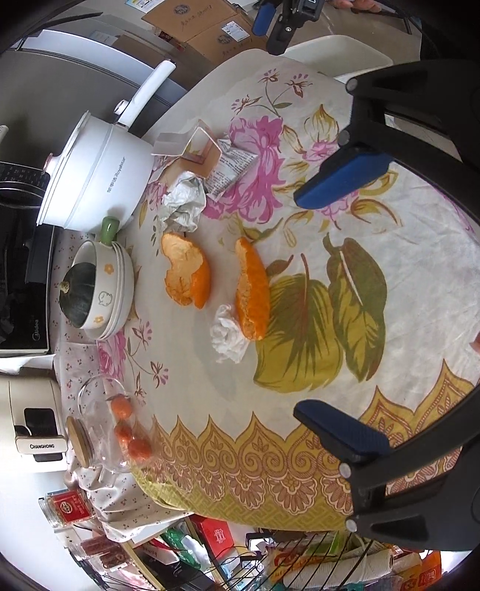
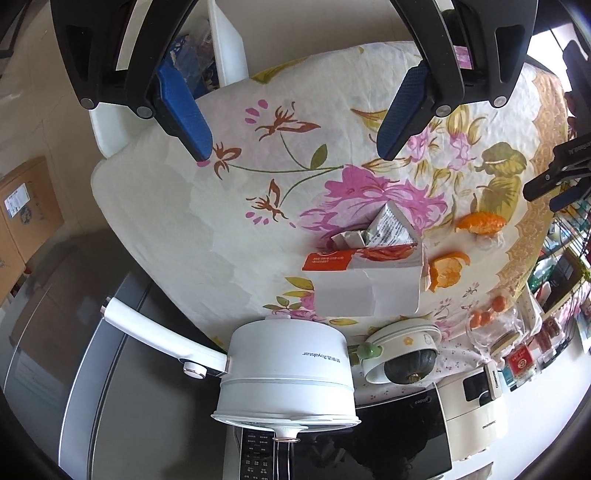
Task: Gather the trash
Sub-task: 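Move both tools back to the table and grasp an orange peel with the left tool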
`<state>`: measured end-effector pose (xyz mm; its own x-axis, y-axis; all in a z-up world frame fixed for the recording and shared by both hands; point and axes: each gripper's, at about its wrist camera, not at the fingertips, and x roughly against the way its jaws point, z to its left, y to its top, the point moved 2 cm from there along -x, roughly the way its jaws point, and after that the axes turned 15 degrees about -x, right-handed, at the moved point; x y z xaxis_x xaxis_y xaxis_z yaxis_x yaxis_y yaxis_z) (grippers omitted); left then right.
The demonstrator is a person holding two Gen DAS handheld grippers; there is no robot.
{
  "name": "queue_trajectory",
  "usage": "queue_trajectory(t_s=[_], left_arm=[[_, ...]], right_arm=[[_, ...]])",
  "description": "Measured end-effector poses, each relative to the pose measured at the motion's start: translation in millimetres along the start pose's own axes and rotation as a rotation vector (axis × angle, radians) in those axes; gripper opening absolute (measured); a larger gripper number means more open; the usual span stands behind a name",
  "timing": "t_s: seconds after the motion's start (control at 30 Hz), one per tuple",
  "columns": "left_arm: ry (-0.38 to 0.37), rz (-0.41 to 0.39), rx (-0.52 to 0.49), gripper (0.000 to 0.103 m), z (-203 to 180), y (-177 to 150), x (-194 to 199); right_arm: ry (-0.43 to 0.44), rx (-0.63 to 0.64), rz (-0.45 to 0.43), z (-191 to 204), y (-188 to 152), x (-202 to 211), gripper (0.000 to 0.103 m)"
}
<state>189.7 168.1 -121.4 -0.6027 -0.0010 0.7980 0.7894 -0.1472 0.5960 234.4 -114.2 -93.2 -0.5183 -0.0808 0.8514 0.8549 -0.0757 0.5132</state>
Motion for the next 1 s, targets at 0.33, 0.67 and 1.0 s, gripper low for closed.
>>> queue_trajectory(t_s=[0.33, 0.67, 1.0], left_arm=[[-0.061, 0.02, 0.02, 0.102, 21, -11, -21], [-0.136, -0.019, 0.113, 0.102, 32, -12, -46], [-0.227, -0.095, 0.235, 0.084, 30, 0, -76]], right_arm=[[0.014, -0.012, 0.005, 7, 13, -17, 0.093], [0.049, -0.01, 0.046, 29, 16, -44, 0.094], [0.055, -0.024, 0.083, 33, 13, -60, 0.094]])
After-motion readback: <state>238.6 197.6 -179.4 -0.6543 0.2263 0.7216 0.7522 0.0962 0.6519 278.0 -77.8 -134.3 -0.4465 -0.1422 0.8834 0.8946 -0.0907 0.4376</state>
